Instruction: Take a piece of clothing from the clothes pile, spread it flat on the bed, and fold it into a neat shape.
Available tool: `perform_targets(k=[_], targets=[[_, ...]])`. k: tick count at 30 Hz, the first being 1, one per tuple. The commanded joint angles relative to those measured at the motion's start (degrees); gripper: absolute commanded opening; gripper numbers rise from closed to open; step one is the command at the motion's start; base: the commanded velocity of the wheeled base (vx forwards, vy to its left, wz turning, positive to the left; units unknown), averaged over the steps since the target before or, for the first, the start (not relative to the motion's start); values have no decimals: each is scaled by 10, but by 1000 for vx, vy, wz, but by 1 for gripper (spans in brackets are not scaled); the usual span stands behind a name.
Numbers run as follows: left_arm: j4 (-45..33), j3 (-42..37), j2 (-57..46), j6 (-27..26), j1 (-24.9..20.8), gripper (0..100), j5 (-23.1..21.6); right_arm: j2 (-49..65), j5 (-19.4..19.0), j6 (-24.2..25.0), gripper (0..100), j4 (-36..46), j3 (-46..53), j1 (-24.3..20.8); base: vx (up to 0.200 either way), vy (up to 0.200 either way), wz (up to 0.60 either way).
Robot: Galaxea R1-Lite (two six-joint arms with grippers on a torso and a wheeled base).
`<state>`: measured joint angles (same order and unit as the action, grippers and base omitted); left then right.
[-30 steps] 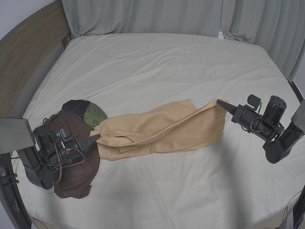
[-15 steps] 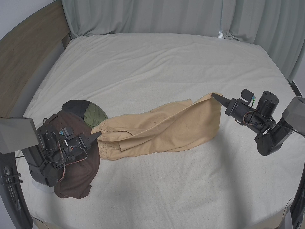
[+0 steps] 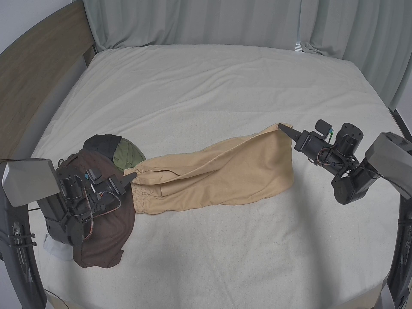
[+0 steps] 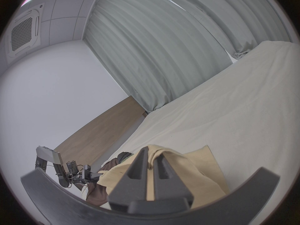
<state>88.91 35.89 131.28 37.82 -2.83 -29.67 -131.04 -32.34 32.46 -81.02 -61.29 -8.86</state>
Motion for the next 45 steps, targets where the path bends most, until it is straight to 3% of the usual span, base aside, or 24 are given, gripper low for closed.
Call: perform_targets(k=[1,18,19,27,28,37,45], targets=[[0,9,13,2,2,0,1,-33,0,1,0,13,-30,6,0,0,0],[0,28,22,5,19,0,9,-84,0,1,0,33,-102,5,0,0,0],[0,30,23,5,19,100,9,-87,0,1,0,33,-107,4,0,0,0],[0,42,33,7,23,100,10,-102,0,1,0,42,-130,2,0,0,0],[0,44,35,6,24,100,11,-102,1,1,100,45,-134,2,0,0,0],[0,43,30,7,25,100,27,-105,7,3,100,51,-160,5,0,0,0],[0,37,20,6,25,100,27,-41,7,2,100,40,-75,3,0,0,0]])
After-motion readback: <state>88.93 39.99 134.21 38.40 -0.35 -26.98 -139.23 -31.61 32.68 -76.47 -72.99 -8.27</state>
